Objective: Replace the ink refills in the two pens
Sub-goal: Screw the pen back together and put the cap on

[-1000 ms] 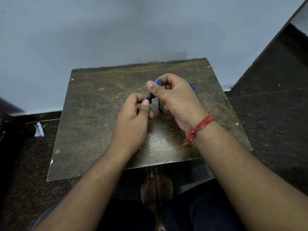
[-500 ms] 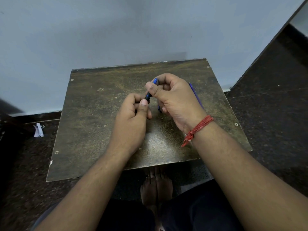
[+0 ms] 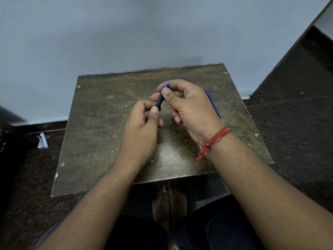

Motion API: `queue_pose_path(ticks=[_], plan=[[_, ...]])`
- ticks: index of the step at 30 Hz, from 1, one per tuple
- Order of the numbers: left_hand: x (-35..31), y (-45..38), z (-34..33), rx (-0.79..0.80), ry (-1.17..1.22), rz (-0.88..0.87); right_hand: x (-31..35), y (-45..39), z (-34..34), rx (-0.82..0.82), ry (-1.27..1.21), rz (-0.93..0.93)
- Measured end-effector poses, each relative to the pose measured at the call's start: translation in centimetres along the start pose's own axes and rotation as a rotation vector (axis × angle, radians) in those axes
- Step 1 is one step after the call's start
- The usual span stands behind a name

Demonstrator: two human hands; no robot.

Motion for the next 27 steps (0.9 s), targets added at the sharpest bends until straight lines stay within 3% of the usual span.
queue_pose_path(ticks=[7, 16, 27], plan=[[0.00, 0.09, -0.13, 0.010, -0.038, -0.005, -0.35, -0.25, -0.04, -0.088, 0.024, 0.018], [0.17, -0.12, 0.03, -0.001, -0.010, 0.004, -0.01, -0.01, 0.05, -0.005, 0.002, 0.006], [0.19, -0.17, 0.08, -0.010, -0.005, 0.008, -0.30, -0.19, 0.09, -0.079, 0.001, -0.013]])
Point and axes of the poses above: each hand's wrist, its own y-axis away from the middle knuckle, its own z-axis out of the back of the hand, x = y × z, the point moved 1 cm from there along -y, towards the middle knuckle
